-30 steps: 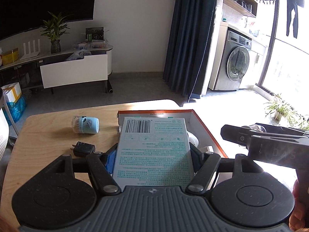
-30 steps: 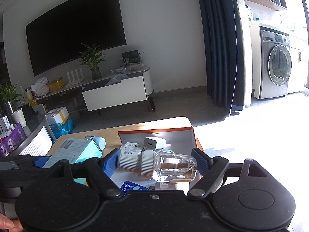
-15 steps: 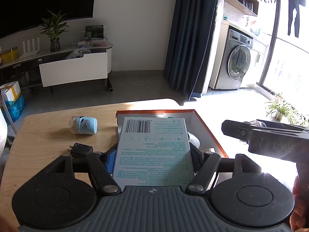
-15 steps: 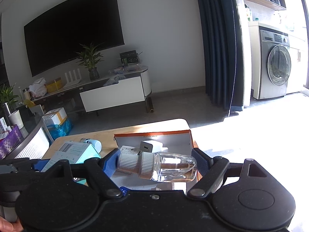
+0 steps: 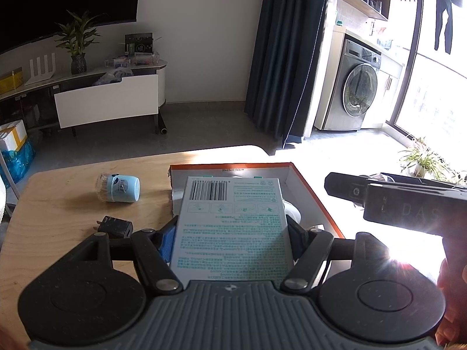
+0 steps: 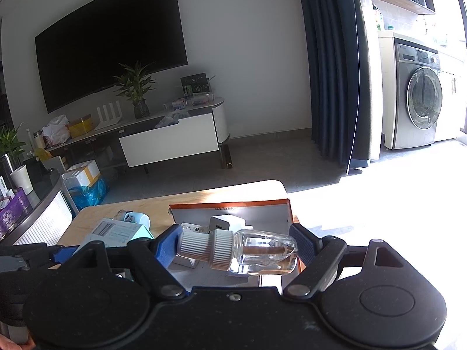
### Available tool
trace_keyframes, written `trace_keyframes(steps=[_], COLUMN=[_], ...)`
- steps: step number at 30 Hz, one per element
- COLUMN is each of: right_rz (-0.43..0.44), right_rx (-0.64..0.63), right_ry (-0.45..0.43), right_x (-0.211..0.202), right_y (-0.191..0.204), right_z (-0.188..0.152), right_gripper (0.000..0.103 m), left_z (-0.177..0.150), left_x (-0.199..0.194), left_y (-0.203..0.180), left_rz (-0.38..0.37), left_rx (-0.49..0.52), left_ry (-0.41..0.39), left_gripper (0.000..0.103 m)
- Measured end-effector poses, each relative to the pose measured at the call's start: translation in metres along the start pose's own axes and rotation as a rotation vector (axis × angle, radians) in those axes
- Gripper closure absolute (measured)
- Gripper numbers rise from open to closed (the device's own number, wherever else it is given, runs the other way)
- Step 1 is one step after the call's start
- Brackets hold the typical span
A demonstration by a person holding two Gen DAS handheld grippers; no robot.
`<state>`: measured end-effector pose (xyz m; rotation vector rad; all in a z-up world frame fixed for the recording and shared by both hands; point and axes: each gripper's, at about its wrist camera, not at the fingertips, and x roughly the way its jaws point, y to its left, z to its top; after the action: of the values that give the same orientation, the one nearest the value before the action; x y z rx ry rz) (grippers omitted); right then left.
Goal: Organize rigid objects
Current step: 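Carry the teal box in left gripper and bottle in right gripper over the tray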
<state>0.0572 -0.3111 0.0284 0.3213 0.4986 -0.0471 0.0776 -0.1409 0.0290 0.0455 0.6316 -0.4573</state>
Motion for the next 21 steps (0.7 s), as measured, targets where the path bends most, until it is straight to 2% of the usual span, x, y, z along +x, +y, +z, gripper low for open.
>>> trace_keyframes(steps=[21], right_rz=[-0.006], right_rx=[-0.004], right_ry=[0.015], right_x=[0.016], right_y=[-0.002], right_z=[0.001], right_gripper=[0.007], left_z=[0.005], left_x=[0.018], left_y=[-0.006], left_rz=[-0.018], left_rx=[0.014], left_ry=[0.023], left_gripper=[0.032])
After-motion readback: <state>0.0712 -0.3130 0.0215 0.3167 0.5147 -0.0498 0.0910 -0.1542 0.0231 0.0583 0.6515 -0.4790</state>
